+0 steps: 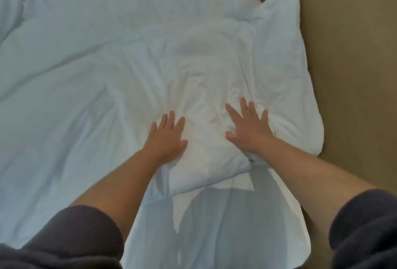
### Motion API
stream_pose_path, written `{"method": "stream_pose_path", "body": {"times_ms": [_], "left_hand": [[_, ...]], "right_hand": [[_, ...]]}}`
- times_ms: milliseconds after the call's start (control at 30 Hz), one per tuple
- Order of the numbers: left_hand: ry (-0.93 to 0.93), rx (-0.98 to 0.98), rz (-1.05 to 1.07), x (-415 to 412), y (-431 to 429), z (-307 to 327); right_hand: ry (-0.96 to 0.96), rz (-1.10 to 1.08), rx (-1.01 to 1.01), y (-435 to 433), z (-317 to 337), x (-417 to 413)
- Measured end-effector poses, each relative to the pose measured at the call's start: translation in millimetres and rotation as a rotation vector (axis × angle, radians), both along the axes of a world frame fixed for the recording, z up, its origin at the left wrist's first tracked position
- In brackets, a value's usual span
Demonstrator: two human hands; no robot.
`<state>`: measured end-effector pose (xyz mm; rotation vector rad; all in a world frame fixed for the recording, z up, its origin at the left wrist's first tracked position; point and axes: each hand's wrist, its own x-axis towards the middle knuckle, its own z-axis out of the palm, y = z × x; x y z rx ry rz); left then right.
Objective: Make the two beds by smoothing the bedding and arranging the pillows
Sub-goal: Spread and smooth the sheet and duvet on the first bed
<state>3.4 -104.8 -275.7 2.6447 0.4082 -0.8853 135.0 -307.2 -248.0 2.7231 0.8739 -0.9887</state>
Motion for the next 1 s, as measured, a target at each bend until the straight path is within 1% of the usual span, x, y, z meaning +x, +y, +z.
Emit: {"method": "stream_pose_path", "body": {"times_ms": [33, 100, 167, 200, 233, 267, 333, 367, 400, 433, 500, 600, 667, 733, 767, 833, 867, 933, 1000], "left_hand": [[-0.010, 0.014, -0.047, -24.8, -1.6, -2.2], [0.015, 0.046, -0.121, -67.5, -7.2, 0.8], [0.085, 0.112, -0.210, -97.1, -23.3, 8.2], [0.123, 0.142, -0.251, -106.0, -33.4, 10.6], [0.180, 0.174, -0.280, -111.0, -42.6, 11.4], [0.204, 0.220, -0.265, -111.9, -50.3, 6.9], [0.116, 0.296, -0.233, -102.5, -59.1, -1.3], [0.052, 0.319, -0.255, -96.8, -59.0, -1.1], [0.065, 0.296, -0.262, -88.3, -57.9, 5.2], [0.048, 0.293, -0.250, -80.9, -57.5, 11.1], [0.101, 0.251, -0.345, -75.5, -56.8, 25.7], [0.148, 0.133, -0.516, -91.8, -59.7, 55.5], [0.204, 0.046, -0.577, -118.8, -74.0, 66.8], [0.251, -0.022, -0.600, -149.3, -94.3, 67.7], [0.285, -0.057, -0.590, -162.8, -103.3, 62.8], [0.377, -0.159, -0.493, -184.4, -115.4, 46.9], [0.403, -0.214, -0.438, -190.7, -117.8, 41.2], [0.392, -0.279, -0.366, -195.6, -112.7, 41.8], [0.355, -0.258, -0.312, -198.9, -94.9, 49.8]], "right_hand": [[-0.050, 0.067, 0.057, -12.6, 1.8, -6.6], [-0.099, 0.248, 0.052, -44.7, 7.3, -20.1], [-0.144, 0.425, -0.075, -75.3, 9.6, -37.3], [-0.179, 0.462, -0.149, -85.5, 6.4, -43.8], [-0.232, 0.458, -0.184, -88.8, 0.7, -46.2], [-0.289, 0.425, -0.178, -84.1, -3.1, -44.8], [-0.332, 0.296, -0.095, -65.1, -7.3, -36.2], [-0.329, 0.275, -0.073, -56.3, -6.3, -30.3], [-0.330, 0.290, -0.115, -52.3, -3.4, -26.2], [-0.330, 0.337, -0.200, -53.7, 1.2, -25.0], [-0.262, 0.410, -0.373, -68.6, 17.0, -34.0], [-0.043, 0.426, -0.408, -98.9, 44.7, -70.3], [0.108, 0.385, -0.442, -124.5, 52.8, -107.0], [0.199, 0.333, -0.525, -152.5, 48.8, -143.5], [0.219, 0.295, -0.549, -163.6, 44.5, -156.1], [0.215, 0.228, -0.546, -174.8, 35.2, -171.0], [0.195, 0.254, -0.548, -175.2, 32.0, -173.2], [0.221, 0.307, -0.632, -163.3, 32.1, -174.6], [0.282, 0.243, -0.703, -141.3, 36.9, -174.6]]}}
